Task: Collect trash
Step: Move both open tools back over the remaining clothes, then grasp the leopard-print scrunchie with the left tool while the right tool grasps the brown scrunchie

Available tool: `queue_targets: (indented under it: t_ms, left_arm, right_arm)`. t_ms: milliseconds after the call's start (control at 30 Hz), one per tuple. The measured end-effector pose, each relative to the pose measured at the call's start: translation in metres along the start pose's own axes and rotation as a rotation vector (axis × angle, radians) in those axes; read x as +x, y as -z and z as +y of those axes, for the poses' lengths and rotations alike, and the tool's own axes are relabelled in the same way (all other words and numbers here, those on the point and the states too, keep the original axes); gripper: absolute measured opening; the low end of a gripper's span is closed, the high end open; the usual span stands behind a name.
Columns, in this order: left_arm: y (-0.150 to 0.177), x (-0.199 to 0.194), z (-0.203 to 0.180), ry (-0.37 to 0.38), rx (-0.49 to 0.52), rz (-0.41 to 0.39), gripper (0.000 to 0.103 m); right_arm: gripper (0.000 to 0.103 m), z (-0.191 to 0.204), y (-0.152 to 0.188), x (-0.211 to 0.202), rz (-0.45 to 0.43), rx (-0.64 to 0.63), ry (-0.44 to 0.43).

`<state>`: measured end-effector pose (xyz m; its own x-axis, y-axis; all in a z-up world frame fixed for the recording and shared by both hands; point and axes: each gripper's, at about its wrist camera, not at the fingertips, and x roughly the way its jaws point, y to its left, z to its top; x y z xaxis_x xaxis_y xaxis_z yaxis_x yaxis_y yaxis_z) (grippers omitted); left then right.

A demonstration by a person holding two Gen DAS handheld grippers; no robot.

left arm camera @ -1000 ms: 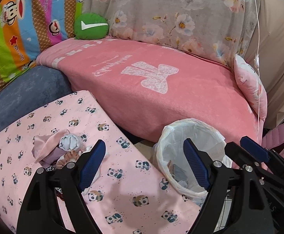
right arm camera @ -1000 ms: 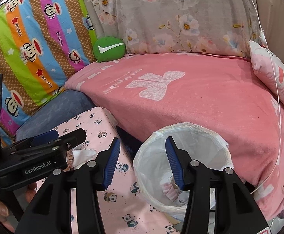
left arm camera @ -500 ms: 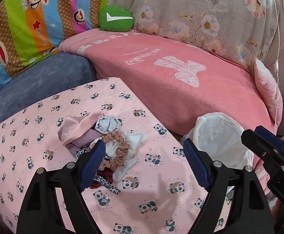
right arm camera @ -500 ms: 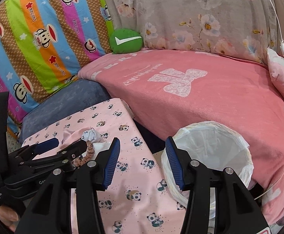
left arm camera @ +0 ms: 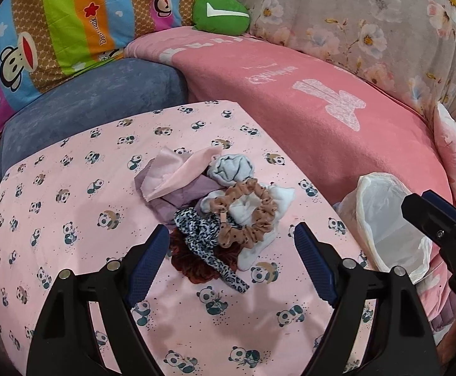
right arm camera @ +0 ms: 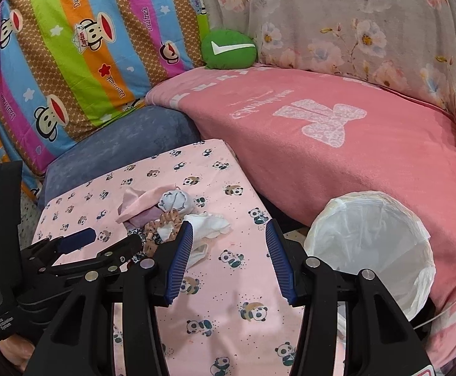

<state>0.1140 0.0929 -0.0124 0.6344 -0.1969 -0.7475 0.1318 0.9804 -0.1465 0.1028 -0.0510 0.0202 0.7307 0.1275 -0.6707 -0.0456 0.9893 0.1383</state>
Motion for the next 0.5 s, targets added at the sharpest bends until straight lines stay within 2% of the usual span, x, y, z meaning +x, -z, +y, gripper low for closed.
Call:
queue_targets:
  t_ms: [500]
  left_arm:
    - [0.016, 0.036, 0.041, -0.023, -0.059, 0.095, 0.077]
  right_arm:
    - [0.049, 0.039, 0.002, 0.056, 0.097, -0.038, -0.043]
